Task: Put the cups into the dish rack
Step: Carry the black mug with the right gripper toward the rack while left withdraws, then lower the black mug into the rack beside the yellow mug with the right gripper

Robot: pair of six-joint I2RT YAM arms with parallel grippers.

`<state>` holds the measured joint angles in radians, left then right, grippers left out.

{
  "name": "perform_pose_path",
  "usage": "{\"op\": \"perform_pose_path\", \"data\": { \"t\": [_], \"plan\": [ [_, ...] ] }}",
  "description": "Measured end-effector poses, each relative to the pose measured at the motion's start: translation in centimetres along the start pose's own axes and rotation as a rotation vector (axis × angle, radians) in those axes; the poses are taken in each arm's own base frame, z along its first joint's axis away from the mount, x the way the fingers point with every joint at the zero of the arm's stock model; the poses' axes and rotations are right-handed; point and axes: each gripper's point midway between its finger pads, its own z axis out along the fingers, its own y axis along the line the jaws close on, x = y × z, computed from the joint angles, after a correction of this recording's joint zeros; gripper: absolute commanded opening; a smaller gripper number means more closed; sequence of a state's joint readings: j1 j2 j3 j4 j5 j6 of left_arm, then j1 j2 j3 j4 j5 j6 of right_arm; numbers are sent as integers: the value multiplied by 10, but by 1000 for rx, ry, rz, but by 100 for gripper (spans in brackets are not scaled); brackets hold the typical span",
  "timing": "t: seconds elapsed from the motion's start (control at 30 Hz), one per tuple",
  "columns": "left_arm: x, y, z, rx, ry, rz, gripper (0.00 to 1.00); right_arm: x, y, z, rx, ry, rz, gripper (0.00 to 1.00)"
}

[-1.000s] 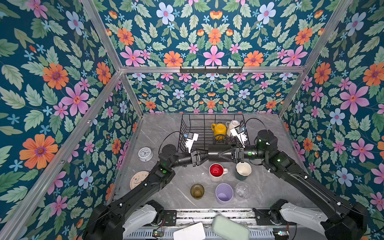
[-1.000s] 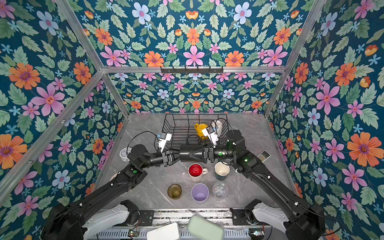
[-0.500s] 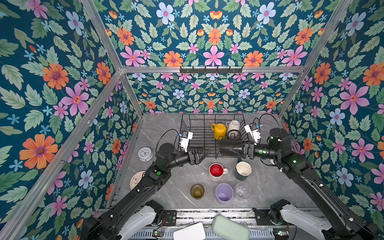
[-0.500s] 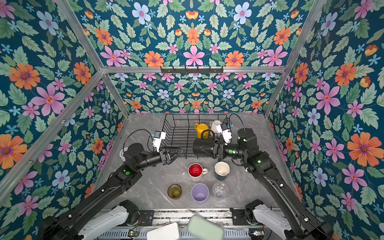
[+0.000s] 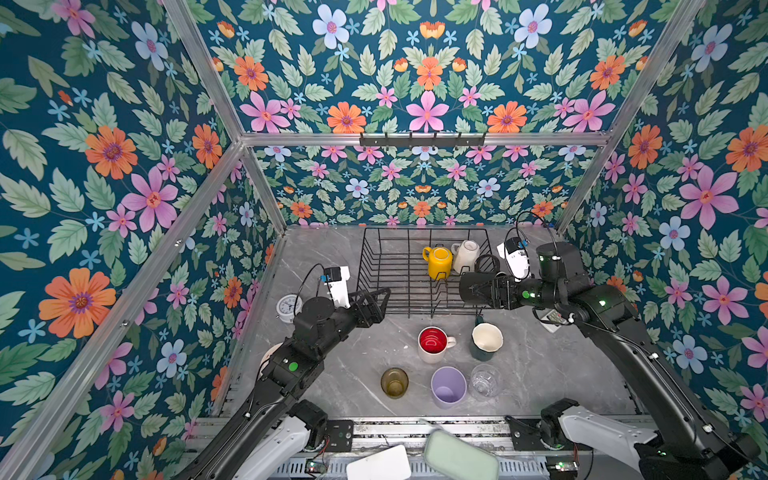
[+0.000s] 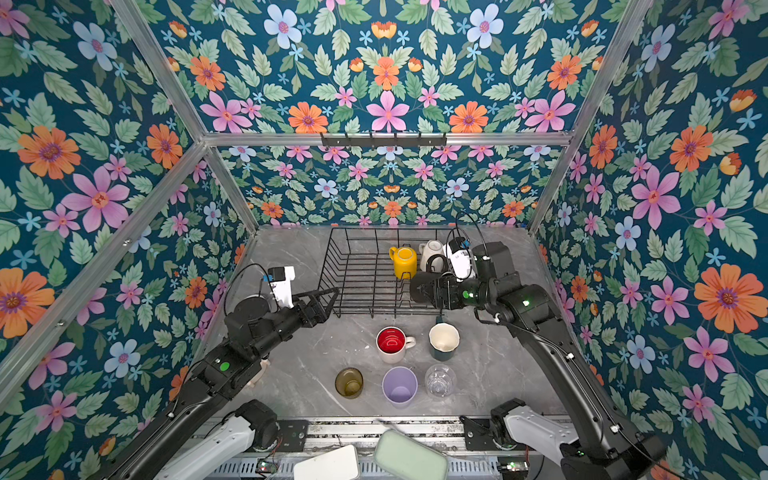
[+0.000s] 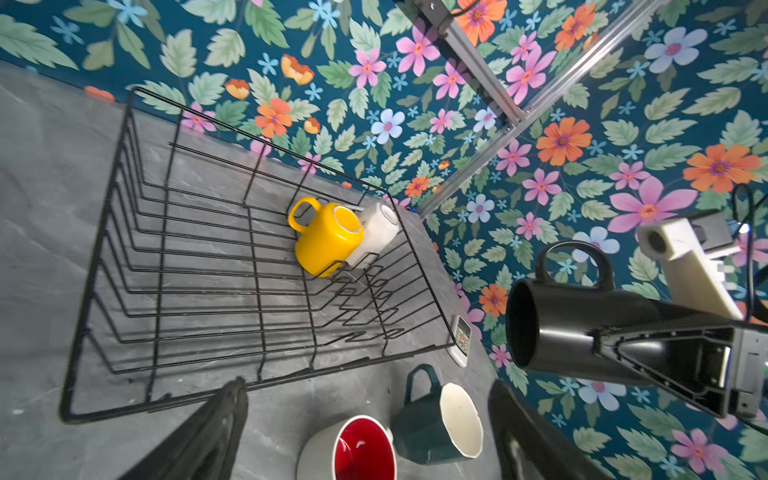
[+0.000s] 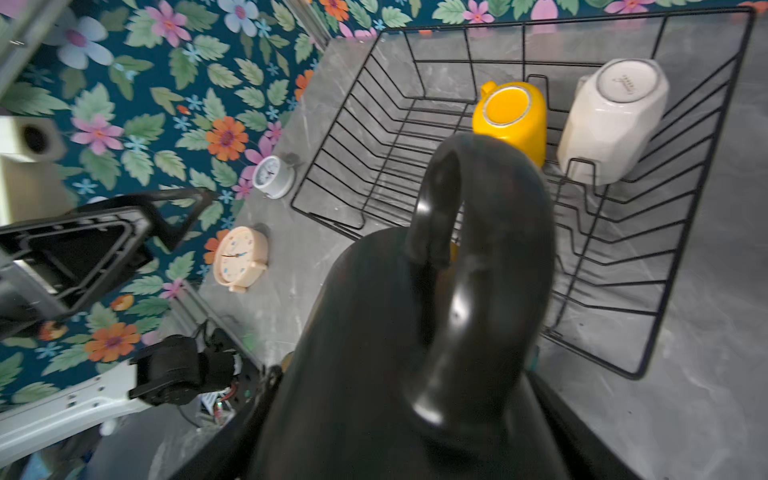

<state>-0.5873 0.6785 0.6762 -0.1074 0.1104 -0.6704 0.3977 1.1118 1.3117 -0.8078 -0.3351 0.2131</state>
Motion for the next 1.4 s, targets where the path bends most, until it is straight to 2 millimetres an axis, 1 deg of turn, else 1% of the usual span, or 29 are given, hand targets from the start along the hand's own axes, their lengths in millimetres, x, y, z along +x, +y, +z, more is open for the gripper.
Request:
{"op": "perform_pose_path", "data": {
  "t": [0.1, 0.23, 0.43, 0.53, 0.83, 1.03, 1.23, 1.4],
  "plan": [
    [-4, 9, -10, -44, -36, 2, 95, 0, -15, 9, 77, 41, -32, 0],
    [-9, 16, -20, -80, -76, 11, 96, 0, -32, 21, 157, 96, -82, 0],
    [-16, 21, -33, -114, -120, 22, 98, 0, -50, 37, 224, 164, -170, 0],
    [-16, 24, -37, -127, -124, 26, 98, 0, -58, 45, 252, 194, -225, 0],
    [-21, 32, -52, -175, -164, 69, 99, -6, -73, 66, 282, 263, -381, 0],
    [-26, 33, -60, -189, -191, 101, 99, -15, -78, 80, 281, 295, -468, 0],
    [-27, 34, -63, -195, -195, 124, 99, -14, -84, 96, 272, 345, -534, 0],
    [-29, 32, -64, -196, -197, 143, 99, -8, -94, 108, 279, 392, -561, 0]
  ]
}}
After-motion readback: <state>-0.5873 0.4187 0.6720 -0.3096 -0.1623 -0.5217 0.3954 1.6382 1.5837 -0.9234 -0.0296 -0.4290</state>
